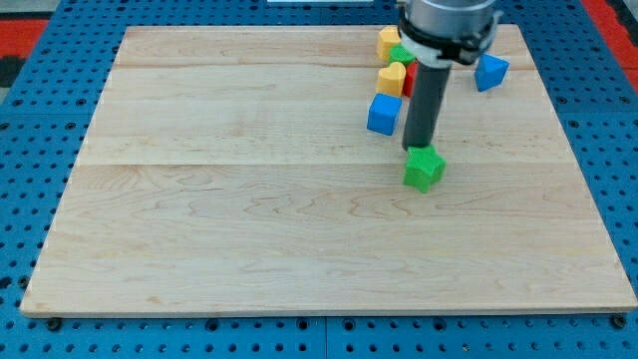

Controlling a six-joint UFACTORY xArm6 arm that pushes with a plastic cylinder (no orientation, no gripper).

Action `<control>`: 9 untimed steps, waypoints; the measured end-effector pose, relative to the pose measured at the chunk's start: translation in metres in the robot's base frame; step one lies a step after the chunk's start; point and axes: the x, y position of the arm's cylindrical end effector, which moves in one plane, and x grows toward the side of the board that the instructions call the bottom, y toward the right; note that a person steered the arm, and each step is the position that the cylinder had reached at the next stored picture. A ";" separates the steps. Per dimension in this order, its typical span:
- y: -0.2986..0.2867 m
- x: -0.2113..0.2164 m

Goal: Push the green star towards bottom of the board

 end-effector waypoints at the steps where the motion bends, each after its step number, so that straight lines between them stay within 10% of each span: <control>1: 0.014 0.022; 2: -0.063 0.015; 8: 0.079 0.033; 9: 0.077 0.094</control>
